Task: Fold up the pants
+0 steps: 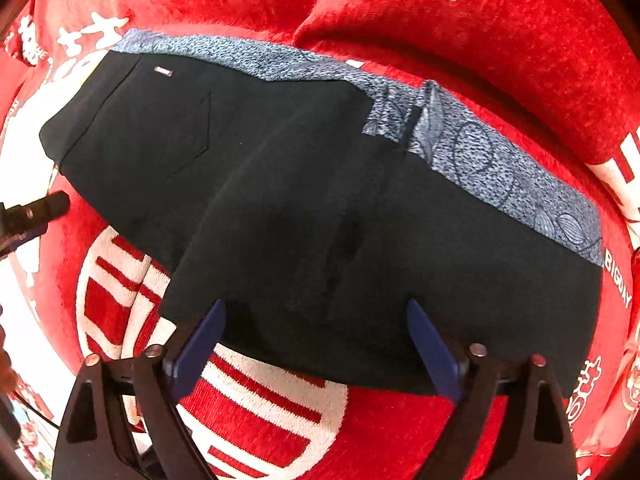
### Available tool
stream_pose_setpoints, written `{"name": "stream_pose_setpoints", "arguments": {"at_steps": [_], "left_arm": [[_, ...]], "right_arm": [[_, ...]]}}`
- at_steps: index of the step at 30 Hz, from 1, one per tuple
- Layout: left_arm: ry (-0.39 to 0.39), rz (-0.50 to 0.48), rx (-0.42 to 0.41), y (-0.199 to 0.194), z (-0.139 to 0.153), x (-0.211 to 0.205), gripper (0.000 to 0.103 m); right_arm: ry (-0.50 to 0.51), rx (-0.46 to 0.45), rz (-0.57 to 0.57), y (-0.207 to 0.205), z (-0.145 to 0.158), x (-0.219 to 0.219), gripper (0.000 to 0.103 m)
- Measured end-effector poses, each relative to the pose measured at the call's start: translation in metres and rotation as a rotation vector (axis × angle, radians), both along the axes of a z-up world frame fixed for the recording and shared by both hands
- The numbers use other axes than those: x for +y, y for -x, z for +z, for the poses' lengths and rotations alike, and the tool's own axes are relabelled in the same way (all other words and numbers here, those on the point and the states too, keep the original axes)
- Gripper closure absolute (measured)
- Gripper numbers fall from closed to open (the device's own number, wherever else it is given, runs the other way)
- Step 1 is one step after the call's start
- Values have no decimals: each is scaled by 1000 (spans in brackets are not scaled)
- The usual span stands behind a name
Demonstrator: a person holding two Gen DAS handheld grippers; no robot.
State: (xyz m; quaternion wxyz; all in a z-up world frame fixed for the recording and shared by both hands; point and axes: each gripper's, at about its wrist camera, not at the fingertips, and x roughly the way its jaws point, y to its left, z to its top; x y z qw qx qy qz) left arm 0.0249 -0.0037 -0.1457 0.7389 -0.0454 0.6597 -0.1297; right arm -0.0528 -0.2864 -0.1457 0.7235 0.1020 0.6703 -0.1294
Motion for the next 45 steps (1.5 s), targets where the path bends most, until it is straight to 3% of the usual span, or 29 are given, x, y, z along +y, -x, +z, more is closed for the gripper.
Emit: {"name": "stream_pose_setpoints", "arguments": {"at_steps": [7,15,25,33,34,40,41,43,45], "left_arm": [[95,109,-29,-31,-1,35,6],[243,232,7,-56,-18,60,6],[410,210,-10,-67,-17,73,6],[483,188,-51,-80,-7,60,2],[470,175,-61,-80,-7,44,2],[395,210,-30,-88,-23,37,2],[365,210,-27,-89,-22,35,4],[277,206,-54,-87,-16,27,18],[127,149,-113,-84,-9,25,60]], "right_arm": [[6,14,6,-3,-5,-1,5],[7,26,15,-10,-11,-4,4],[9,26,19,-12,-12,-3,4],[9,21,14,-14,-15,-4,4],[10,19,14,-14,-15,-4,4],[13,19,15,-15,-17,-2,4],[11,19,17,-15,-17,-2,4],[0,26,20,-16,-14,-3,4],[-2,12,11,-17,-1,-6,5]]}}
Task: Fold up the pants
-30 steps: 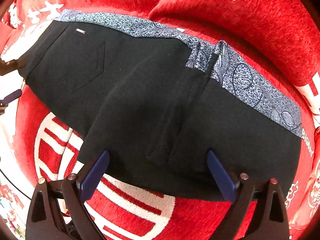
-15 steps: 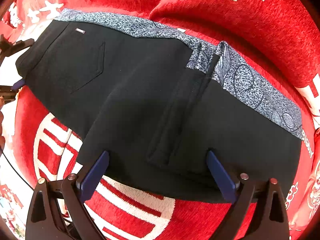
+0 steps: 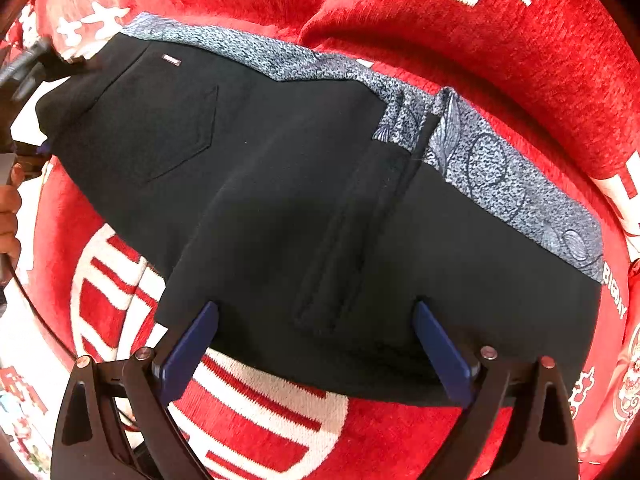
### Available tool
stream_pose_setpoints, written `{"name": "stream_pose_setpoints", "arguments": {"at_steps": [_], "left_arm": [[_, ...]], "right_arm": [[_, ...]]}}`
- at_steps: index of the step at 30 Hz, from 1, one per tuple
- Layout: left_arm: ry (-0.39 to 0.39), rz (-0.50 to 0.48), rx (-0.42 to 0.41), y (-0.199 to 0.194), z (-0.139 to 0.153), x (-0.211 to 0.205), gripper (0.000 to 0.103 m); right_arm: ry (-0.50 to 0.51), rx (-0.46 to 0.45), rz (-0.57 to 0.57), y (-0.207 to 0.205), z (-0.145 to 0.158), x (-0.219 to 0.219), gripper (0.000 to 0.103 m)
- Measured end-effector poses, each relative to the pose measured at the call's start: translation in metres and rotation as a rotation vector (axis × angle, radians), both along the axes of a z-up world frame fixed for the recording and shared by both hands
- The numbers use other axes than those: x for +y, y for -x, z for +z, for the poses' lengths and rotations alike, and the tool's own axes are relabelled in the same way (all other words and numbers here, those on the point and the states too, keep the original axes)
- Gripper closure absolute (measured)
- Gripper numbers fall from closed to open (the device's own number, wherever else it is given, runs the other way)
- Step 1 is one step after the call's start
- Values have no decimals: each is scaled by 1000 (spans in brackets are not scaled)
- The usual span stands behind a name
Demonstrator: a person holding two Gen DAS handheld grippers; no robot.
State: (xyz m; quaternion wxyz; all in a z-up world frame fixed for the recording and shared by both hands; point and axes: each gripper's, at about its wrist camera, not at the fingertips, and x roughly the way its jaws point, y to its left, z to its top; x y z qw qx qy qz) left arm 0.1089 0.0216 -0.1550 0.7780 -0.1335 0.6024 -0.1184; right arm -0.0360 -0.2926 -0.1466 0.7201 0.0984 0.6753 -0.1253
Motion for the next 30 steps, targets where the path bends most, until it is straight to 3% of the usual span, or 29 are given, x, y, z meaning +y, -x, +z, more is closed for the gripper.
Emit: {"name": "stream_pose_setpoints", "arguments": {"at_steps": [2,4,7,9,13,17,20,26,27,28,29,30], "left_arm": [[-98,-84,-62,6,8,-8,67],[-210,-186,-173,22,22,-25,68],[-422,-359,-368,58,36,-60,68],[-517,-450,-459,80,37,-79,68],[-576,-527,-524,99,35,-91,68],[-589,-527,-526,100,32,-91,68],[-590,-520,-519,100,29,-91,68],[-581,-516,-529,95,28,-88,68],[-579,-516,-532,95,28,-88,68],[-574,-515,-531,95,29,-88,68],[-563,-514,-522,93,29,-87,68],[-544,-515,-504,92,29,-87,68]], "right_arm": [[2,-22,-6,-1,9,-1,5],[-14,-98,-21,-11,41,-7,5],[-103,-130,-16,-40,61,-15,5],[-140,-133,-13,-52,64,-17,5],[-319,-156,66,-147,81,-2,5],[-448,-99,181,-219,79,43,4],[-424,2,263,-259,59,79,4],[-432,170,307,-286,2,119,5],[-431,196,308,-287,-3,119,8],[-428,220,306,-285,-7,119,25],[-427,259,302,-281,-13,119,44],[-424,270,297,-279,-14,114,76]]}}
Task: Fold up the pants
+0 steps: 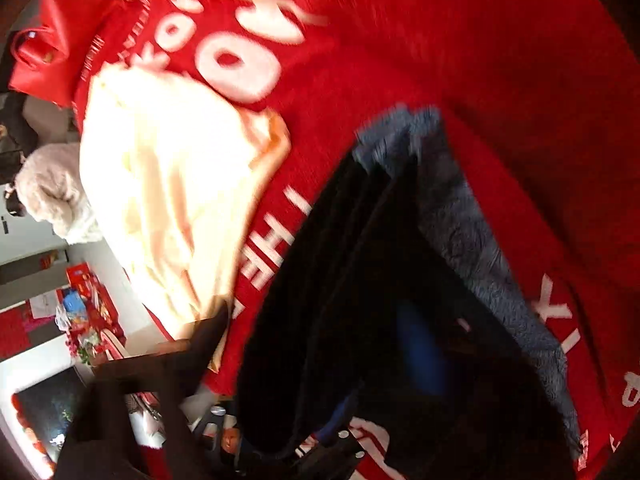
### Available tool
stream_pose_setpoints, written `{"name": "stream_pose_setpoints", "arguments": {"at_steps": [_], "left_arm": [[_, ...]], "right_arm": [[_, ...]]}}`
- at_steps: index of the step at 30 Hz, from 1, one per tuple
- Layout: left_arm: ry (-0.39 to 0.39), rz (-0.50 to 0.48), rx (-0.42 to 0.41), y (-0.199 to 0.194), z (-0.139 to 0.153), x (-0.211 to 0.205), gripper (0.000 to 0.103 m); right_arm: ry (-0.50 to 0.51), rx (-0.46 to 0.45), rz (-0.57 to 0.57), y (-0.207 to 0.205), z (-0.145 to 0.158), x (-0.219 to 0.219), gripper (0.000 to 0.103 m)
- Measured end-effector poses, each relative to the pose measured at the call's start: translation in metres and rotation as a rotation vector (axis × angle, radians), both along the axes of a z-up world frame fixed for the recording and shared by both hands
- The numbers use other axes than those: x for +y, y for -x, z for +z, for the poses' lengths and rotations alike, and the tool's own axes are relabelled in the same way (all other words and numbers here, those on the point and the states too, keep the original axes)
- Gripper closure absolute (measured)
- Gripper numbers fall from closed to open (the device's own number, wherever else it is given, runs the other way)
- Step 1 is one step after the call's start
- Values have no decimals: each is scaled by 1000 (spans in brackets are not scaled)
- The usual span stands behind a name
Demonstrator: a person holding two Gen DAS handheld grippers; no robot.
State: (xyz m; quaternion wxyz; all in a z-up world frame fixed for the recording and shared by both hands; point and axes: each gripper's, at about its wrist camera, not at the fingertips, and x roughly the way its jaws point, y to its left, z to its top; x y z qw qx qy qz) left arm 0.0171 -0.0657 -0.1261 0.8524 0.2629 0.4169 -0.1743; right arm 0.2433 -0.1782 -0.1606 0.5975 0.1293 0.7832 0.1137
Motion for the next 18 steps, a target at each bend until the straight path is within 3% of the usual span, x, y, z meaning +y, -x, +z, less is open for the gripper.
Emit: {"name": "stream_pose_setpoints", "arguments": {"at_steps": [1,5,11,18], "left_arm": [[10,-2,-3,4,3,-5,68],[64,-43,-20,16,24,-14,68],[215,-112,3,37,67,-28,68],[415,-214,184,69,108,-71,68]], "right_arm": [[-12,-10,-12,3,2,-4,82],[-64,-114,-61,25,30,-26,84],[-198,-244,-225,78,73,-83,85],[-228,-413,-407,170,125,-159,85]]}}
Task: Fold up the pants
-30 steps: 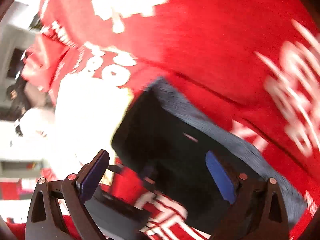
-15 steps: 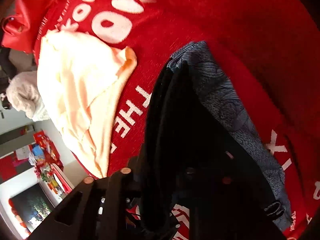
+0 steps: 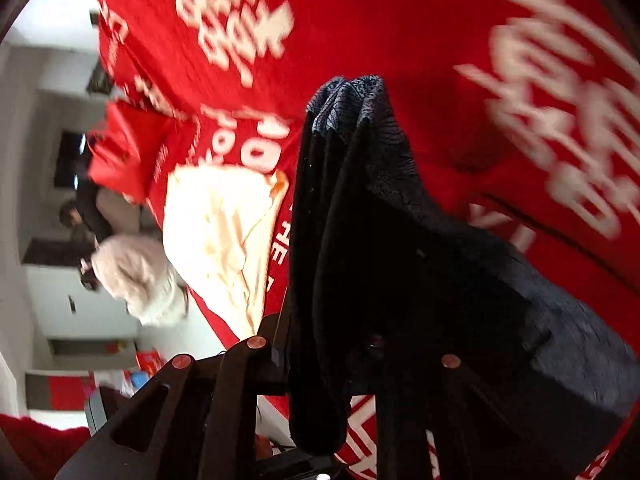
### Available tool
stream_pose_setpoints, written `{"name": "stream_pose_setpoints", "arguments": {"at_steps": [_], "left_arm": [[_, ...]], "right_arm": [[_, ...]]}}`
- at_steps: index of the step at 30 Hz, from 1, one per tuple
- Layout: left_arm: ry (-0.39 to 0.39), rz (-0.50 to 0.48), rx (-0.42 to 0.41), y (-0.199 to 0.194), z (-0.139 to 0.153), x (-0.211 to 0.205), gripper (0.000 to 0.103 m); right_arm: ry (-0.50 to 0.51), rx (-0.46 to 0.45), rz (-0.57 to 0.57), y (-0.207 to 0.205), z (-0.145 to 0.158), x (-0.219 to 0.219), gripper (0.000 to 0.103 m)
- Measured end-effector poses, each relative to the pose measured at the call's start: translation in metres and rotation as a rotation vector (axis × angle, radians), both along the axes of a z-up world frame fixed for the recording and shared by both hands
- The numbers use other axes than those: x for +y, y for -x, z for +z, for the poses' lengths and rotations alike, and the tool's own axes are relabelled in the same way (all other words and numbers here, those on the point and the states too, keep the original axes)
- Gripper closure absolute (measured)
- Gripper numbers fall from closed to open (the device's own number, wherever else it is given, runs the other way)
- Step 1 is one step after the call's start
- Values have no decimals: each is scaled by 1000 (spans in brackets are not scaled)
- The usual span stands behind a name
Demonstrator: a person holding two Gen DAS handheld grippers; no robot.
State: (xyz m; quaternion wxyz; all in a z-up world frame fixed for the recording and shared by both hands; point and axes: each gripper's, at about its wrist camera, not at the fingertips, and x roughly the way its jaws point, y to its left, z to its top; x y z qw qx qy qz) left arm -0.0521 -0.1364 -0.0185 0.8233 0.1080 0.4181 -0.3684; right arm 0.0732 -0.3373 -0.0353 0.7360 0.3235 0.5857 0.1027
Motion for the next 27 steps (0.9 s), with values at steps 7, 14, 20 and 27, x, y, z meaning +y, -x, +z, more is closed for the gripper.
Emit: {"name": "stream_pose_setpoints", "arguments": {"at_steps": [7,14,20,27], "left_arm": [[30,-165,86,49,11,-60,68],[-48,-298,109,112,-16,-116,68],[-162,-314,148,134,-53,-153,68],[-251,-316,146,152,-76,-159,68]], "right_arm": [[-44,-76,-201,108,29,-83,85],[-95,-64,-390,198,0,-152,85],[-92,-14,-447,232,-47,-183,85],[-143,31,-500,259,-94,-197,85]]}}
